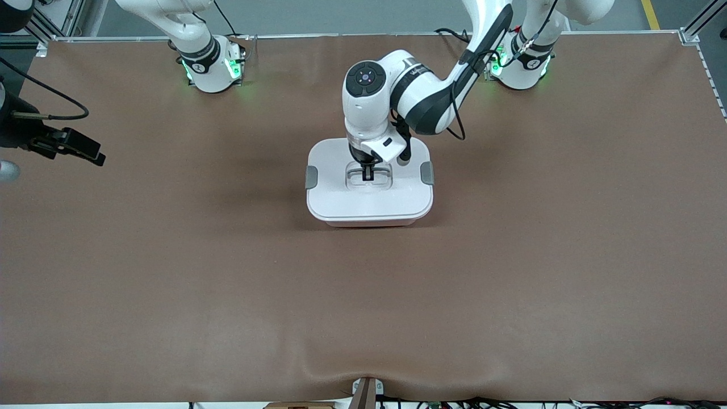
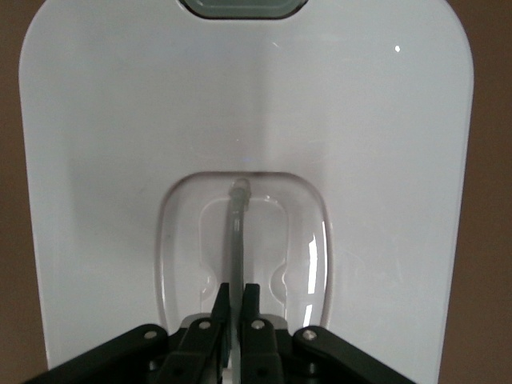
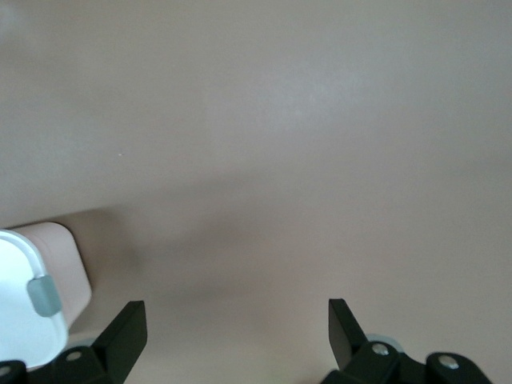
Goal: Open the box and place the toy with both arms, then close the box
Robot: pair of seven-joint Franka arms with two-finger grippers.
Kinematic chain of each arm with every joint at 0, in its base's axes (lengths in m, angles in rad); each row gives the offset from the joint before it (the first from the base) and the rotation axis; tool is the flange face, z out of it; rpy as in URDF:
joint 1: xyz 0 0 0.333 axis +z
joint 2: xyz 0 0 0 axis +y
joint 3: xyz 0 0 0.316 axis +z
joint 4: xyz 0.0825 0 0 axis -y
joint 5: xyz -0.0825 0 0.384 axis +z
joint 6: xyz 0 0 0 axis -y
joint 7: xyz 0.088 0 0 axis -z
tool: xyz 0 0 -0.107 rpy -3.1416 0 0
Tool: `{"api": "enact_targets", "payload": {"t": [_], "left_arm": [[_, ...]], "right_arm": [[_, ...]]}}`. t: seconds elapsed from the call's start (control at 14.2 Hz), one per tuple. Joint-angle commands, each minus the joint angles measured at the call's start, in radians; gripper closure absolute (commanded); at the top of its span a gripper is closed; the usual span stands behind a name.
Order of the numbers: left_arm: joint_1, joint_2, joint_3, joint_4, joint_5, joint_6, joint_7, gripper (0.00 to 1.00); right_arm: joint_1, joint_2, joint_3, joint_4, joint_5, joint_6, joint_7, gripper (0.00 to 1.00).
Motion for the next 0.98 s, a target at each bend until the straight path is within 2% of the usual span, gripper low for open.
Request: {"api": "enact_targets", "payload": {"t": [0.0, 0.28, 0.56, 0.77, 0.91], "left_arm": [[-0.007, 0.007, -0.003, -0.017, 0.019, 0.038, -0.003, 1.00], [-0.008, 0.006, -0.003, -0.023, 0.020, 0.038, 0.035, 1.00], [-0.008, 0.006, -0.004, -0.031, 0.019, 0.039, 0.049, 1.00], [-0.008, -0.001, -0.007, -0.031, 0.020, 0.039, 0.051, 1.00], [-0.007, -0.004, -0.007, -0.060, 0.019, 0.070, 0.049, 1.00]], "right_arm": [[0.021, -0.025, -0.058, -0.028, 0.055, -0.013, 0.030, 0.00], [0.048, -0.065, -0.078, -0.054, 0.044, -0.004, 0.030, 0.00], [0.054, -0.155, -0.078, -0.171, 0.037, 0.085, 0.017, 0.00], [0.044, -0.152, -0.078, -0.159, 0.026, 0.088, 0.011, 0.00], [0.044, -0.148, -0.076, -0.142, -0.023, 0.080, 0.011, 0.00]]}}
